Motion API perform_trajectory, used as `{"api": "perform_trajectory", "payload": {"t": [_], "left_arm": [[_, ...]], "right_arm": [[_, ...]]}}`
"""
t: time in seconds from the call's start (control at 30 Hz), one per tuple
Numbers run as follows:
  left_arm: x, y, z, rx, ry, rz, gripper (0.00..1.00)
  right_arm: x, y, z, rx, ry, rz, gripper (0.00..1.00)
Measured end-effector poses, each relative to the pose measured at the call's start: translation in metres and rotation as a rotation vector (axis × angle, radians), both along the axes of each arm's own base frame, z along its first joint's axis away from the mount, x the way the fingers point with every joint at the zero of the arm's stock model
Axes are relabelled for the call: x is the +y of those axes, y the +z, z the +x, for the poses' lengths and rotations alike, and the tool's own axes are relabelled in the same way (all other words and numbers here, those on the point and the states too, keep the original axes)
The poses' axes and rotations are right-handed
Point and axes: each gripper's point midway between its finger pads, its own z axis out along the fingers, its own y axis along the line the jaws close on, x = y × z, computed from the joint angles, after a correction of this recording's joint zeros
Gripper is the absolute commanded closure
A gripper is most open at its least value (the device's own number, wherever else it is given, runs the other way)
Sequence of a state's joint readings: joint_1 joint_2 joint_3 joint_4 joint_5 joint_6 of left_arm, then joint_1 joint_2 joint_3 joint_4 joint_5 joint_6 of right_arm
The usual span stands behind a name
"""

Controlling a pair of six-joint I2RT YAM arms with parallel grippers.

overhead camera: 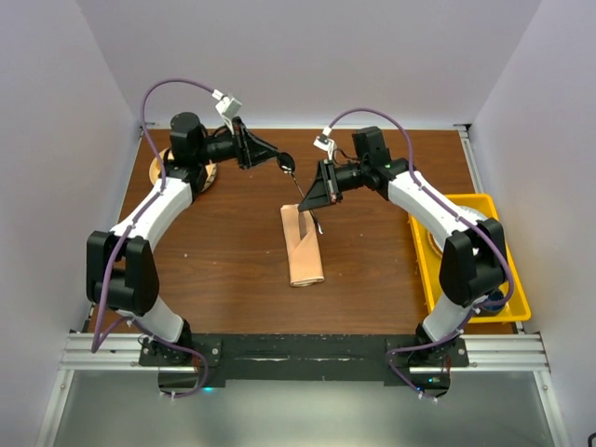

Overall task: Fold the napkin into a case and place the utensils inside
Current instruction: Pass from the right arm to the left

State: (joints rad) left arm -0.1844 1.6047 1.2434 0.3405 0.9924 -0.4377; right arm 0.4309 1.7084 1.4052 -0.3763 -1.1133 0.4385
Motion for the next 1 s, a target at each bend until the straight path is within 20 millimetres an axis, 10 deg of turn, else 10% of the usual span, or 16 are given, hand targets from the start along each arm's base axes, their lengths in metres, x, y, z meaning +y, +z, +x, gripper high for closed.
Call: {"api": "perform_trajectory", "payload": {"t": [0.23, 0.5, 0.63, 1.0], "left_arm": [[-0.003, -0.01, -0.005, 0.014, -0.041, 0.021, 0.68], [-0.006, -0.015, -0.008, 0.034, -0.069, 0.024, 1.0], [-0.007, -0.019, -0.004, 0.052, -0.07, 0.027, 1.0], [0.012, -0.067, 0.037, 0.107, -0.054, 0.127, 1.0]], "right_arm": [[0.0, -0.001, 0.0, 0.001, 0.002, -0.006, 1.0], [0.001, -0.003, 0.005, 0.002, -0.001, -0.011, 0.99], [0.003, -0.009, 0.01, -0.015, -0.008, -0.024, 0.39], [-0.011, -0.024, 0.033, -0.143, -0.093, -0.166, 0.32]]}}
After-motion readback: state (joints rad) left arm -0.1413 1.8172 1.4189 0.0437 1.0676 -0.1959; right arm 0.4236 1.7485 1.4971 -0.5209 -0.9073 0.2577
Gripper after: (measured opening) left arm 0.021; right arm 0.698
